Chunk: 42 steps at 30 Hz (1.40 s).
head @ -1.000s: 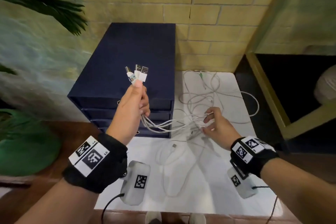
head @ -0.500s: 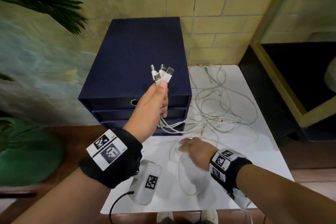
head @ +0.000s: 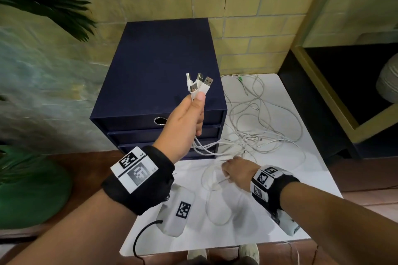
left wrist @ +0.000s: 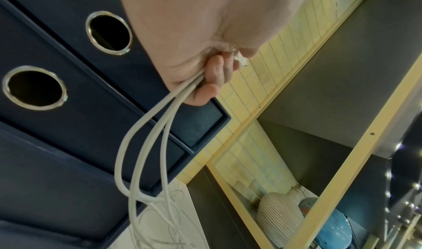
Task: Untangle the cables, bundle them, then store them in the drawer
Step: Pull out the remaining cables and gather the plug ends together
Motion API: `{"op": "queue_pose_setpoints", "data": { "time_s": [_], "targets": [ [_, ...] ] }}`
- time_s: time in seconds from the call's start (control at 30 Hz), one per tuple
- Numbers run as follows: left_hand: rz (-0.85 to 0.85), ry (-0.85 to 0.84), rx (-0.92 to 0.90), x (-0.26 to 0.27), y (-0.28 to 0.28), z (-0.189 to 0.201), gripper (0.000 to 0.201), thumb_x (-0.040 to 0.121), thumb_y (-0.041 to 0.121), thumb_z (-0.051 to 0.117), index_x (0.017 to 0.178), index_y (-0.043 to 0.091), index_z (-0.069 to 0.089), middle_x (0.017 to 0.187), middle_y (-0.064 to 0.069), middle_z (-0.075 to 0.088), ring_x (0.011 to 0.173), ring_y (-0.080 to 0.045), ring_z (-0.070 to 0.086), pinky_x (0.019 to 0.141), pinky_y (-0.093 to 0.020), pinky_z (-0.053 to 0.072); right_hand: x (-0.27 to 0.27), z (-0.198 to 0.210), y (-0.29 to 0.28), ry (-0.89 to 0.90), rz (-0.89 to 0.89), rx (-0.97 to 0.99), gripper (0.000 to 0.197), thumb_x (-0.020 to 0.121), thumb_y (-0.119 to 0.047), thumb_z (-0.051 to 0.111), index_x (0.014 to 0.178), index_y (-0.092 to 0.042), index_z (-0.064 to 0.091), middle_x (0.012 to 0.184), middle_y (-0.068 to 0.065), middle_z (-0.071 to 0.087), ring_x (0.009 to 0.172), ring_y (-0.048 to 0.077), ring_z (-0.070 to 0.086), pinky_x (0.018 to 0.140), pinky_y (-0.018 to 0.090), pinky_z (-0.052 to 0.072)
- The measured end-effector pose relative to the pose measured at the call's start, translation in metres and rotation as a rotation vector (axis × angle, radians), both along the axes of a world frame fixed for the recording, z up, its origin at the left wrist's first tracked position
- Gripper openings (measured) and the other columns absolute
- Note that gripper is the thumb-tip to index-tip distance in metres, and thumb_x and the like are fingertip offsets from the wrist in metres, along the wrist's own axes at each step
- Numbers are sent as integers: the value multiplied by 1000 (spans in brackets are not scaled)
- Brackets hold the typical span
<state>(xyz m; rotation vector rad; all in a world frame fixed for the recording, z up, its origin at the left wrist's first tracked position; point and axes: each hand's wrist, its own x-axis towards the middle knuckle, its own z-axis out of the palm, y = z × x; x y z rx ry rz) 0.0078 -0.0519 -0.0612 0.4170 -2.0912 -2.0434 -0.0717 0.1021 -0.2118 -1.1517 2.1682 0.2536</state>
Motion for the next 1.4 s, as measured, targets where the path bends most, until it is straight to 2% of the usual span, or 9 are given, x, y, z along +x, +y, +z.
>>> {"op": "queue_pose_setpoints", "data": {
  "time_s": [0.1,0.3,0.63,0.77,0.87,1.1,1.23,1.3,1.4],
  "targets": [
    [4,-26,62,-6,2,0,34,102,33,33,74,17,41,55,9,29,47,-8,25,55,-26,32,-2,25,10,-123,-30,-162,7,85,-17,59,92,-19,57,109,6,62,100,23,55,83,32,44],
    [-22,-11,106,-17,17,5,32,103,20,27,81,15,50,52,11,30,44,-4,25,52,-23,29,-11,107,34,-259,-29,-234,10,83,-20,63,91,-17,69,77,-8,69,67,5,64,68,16,48],
    [51,33,-51,-24,44,12,35,102,36,36,81,16,56,57,7,29,49,-10,25,50,-29,22,-56,232,40,-388,-237,-923,9,77,-9,75,83,-12,69,69,6,68,62,8,61,64,19,51],
    [85,4,-159,-26,59,15,32,101,39,37,89,23,62,58,17,49,53,-1,41,53,-21,35,-59,239,42,-512,-233,-1077,7,81,-3,68,88,-4,67,82,20,70,74,17,66,77,30,56],
    [82,3,-109,-30,72,20,33,101,39,37,88,21,61,68,13,55,52,1,40,53,-19,34,-62,239,44,-521,-194,-1088,8,84,-1,65,91,-1,66,88,22,70,78,17,68,75,25,56],
    [65,39,-1,-39,103,31,45,100,46,26,83,14,52,54,3,39,49,-8,31,51,-23,27,-75,237,56,-254,-129,-1195,7,79,-6,71,83,-11,69,81,1,69,76,23,65,75,43,54],
    [70,67,214,-46,124,32,35,101,41,29,84,15,46,57,7,30,49,-7,24,53,-26,21,-77,228,67,-138,-186,-1320,25,78,-10,73,95,-22,59,92,-2,60,73,20,61,66,29,53],
    [111,121,243,-50,133,32,29,103,33,29,85,15,44,55,9,30,48,-6,25,53,-25,23,-75,219,75,-143,-296,-1373,36,79,-17,73,104,-25,47,100,0,52,73,20,60,63,20,49],
    [200,174,232,-56,143,32,26,103,32,31,88,15,45,60,8,33,50,-5,31,51,-22,30,-65,200,88,-307,-388,-1342,28,85,-28,66,98,-20,42,89,3,51,72,31,57,63,36,51]
  ]
}}
